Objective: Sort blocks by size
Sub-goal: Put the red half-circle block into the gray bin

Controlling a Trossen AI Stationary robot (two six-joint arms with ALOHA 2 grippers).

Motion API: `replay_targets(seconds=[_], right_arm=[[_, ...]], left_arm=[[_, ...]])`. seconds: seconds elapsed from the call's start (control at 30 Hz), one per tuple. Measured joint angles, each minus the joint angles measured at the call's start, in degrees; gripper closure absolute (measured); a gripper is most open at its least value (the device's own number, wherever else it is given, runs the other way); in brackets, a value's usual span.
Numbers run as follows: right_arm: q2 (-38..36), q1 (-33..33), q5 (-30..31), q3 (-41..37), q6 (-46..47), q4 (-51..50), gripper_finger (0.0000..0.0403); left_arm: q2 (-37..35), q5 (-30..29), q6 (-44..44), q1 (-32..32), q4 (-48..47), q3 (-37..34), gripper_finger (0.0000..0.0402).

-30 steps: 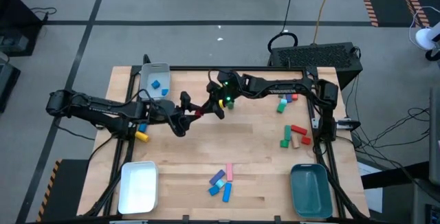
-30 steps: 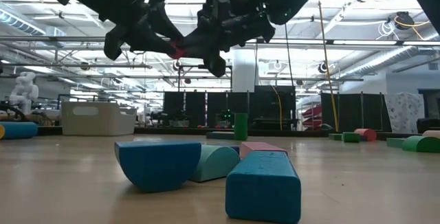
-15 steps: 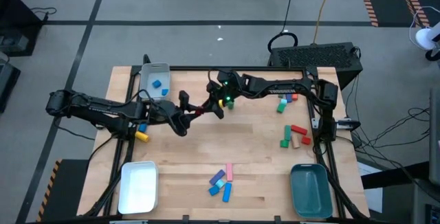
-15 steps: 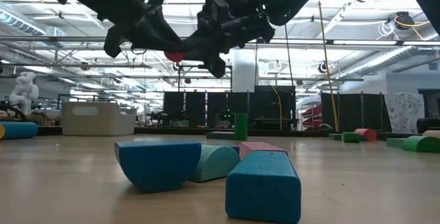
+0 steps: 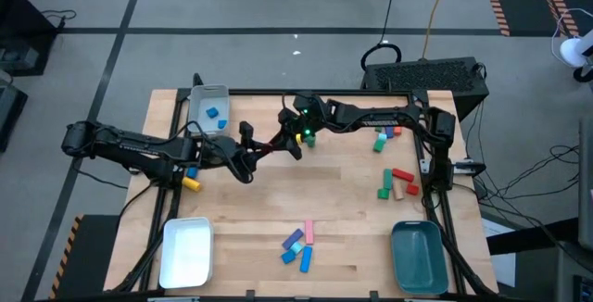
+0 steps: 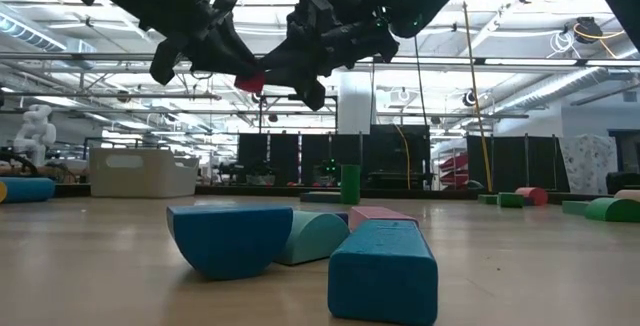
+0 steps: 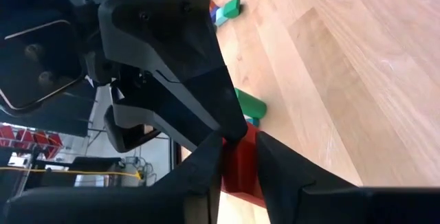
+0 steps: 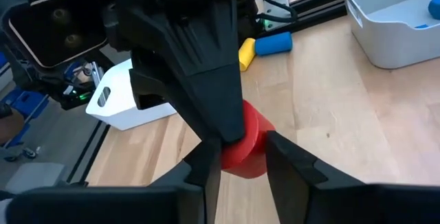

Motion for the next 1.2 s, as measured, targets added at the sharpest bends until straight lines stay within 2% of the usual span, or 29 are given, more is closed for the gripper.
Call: replay_targets(seconds=[0.17,0.4,0.6,0.77,0.9,1.0,1.2], right_arm=[[0.00,0.00,0.34,0.00,-2.12,-0.73,0.0337],[-0.07,0.21,5.08,0.11,-5.96,-5.60,0.0371],[-0.07,0.53,5.31,0.09,-7.67,-7.33,0.0400],[-0.07,0.61,6.41,0.09,-9.96,-13.12,0.0399],[-0.07,1.14,16.83,-0.67,-16.31,-22.77,0.0402],[0.68,1.91,22.09,-2.59,-18.06,-21.35,0.0396],[3.66,5.37,22.09,-4.15,-20.21,-14.63,0.0344]], left_arm=[[0.00,-0.17,-0.42,0.04,-0.09,-0.02,0.0352],[0.13,-0.13,-6.13,0.09,-0.44,-0.15,0.0359],[0.13,0.00,-10.73,0.14,-0.76,-0.15,0.0359],[0.13,0.40,-12.82,-0.09,-1.18,-0.15,0.0358],[0.11,-0.23,-19.61,-0.07,-2.85,-0.15,0.0358],[0.11,-1.38,-26.11,0.21,-5.21,-0.15,0.0358],[0.09,-2.84,-34.92,1.20,-7.63,-0.14,0.0357]])
